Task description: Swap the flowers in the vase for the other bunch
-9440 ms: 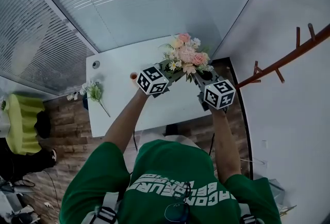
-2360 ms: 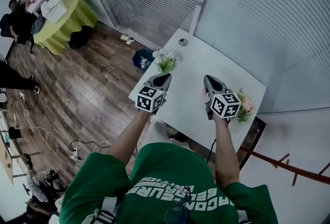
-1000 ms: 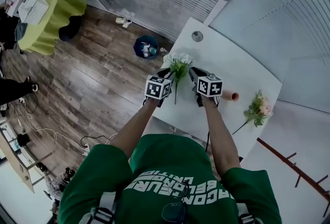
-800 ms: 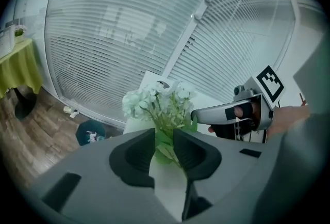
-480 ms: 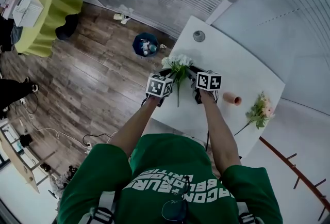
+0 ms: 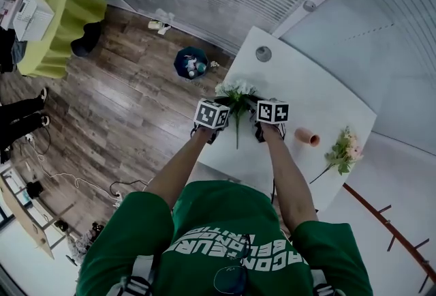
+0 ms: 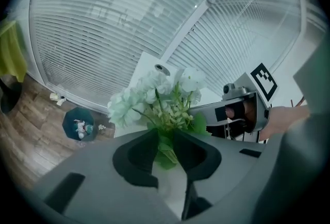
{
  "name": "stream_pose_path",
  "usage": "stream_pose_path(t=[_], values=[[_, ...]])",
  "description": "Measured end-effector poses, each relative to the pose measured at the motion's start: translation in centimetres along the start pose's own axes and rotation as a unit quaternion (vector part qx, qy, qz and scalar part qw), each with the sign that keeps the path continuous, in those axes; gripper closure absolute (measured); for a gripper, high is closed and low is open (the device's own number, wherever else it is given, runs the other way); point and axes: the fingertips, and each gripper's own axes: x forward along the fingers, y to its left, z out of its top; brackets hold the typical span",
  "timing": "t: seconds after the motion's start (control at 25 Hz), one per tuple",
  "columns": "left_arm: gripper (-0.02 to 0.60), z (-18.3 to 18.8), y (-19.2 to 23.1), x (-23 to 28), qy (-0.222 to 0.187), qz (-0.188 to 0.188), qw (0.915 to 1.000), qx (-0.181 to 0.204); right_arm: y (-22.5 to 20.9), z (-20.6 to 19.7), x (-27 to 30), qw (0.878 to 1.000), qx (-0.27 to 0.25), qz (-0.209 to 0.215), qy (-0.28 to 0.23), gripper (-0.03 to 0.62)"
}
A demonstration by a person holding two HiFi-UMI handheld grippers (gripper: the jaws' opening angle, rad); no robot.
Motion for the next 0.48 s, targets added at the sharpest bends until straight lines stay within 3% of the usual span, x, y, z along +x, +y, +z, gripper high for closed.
stream_pose_path(t=[0.48], values=[[0.538,1.2,-1.8,-0.2,0.01,-0.03,0.9984,0.046,0.9,0.6,-1.0,0.999,0.021,0.016,-0.02,0.562]])
